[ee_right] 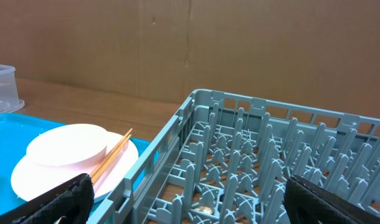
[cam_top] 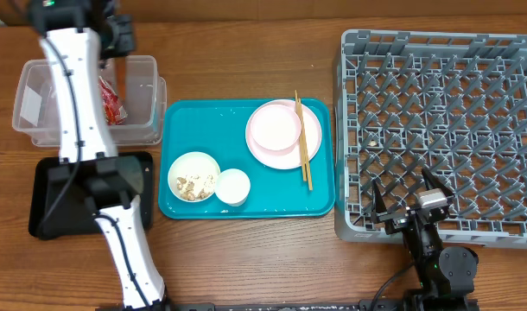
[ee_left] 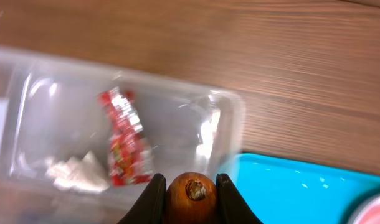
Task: Sort waste into correct bins and load items into the dishwasher
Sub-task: 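Carry the carrot with the left gripper into the clear bin and release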
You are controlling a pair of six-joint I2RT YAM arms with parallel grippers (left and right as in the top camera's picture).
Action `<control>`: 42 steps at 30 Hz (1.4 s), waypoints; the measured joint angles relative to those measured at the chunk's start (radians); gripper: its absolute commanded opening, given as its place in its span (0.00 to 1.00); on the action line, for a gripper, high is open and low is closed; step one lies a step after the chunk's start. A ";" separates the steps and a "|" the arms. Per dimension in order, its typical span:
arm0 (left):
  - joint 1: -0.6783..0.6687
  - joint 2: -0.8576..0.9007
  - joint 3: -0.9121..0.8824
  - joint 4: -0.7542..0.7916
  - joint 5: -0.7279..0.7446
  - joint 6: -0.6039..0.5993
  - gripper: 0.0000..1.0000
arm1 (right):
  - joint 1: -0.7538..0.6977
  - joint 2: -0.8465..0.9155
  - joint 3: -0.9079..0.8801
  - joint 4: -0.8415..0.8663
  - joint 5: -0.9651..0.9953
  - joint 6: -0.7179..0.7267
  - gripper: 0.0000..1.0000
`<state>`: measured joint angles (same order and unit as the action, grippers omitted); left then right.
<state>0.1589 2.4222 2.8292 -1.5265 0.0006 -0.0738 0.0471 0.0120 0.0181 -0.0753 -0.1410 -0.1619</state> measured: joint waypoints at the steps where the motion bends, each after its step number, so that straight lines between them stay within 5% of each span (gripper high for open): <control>1: 0.015 0.000 -0.005 -0.002 0.001 -0.007 0.04 | 0.000 0.000 0.000 0.001 0.000 0.000 1.00; 9: 0.105 0.000 -0.168 0.017 0.008 -0.105 0.04 | 0.000 0.000 0.000 0.000 0.000 0.000 1.00; 26: 0.068 0.000 -0.461 0.299 0.060 -0.164 0.04 | 0.000 0.000 0.000 0.000 0.000 0.000 1.00; 28: 0.063 0.000 -0.465 0.309 0.060 -0.164 0.14 | 0.000 0.000 0.000 0.000 0.000 0.000 1.00; 29: 0.060 0.000 -0.465 0.315 0.061 -0.164 0.32 | 0.000 0.000 0.000 0.000 0.000 0.000 1.00; 34: 0.052 0.000 -0.465 0.319 0.072 -0.179 0.57 | 0.000 0.000 0.000 0.000 0.000 0.000 1.00; 42: 0.046 -0.039 -0.338 0.202 0.086 -0.187 0.62 | 0.000 0.000 0.000 0.000 0.000 0.001 1.00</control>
<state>0.2047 2.3837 2.4912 -1.3243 0.0868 -0.2607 0.0471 0.0120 0.0181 -0.0750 -0.1413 -0.1612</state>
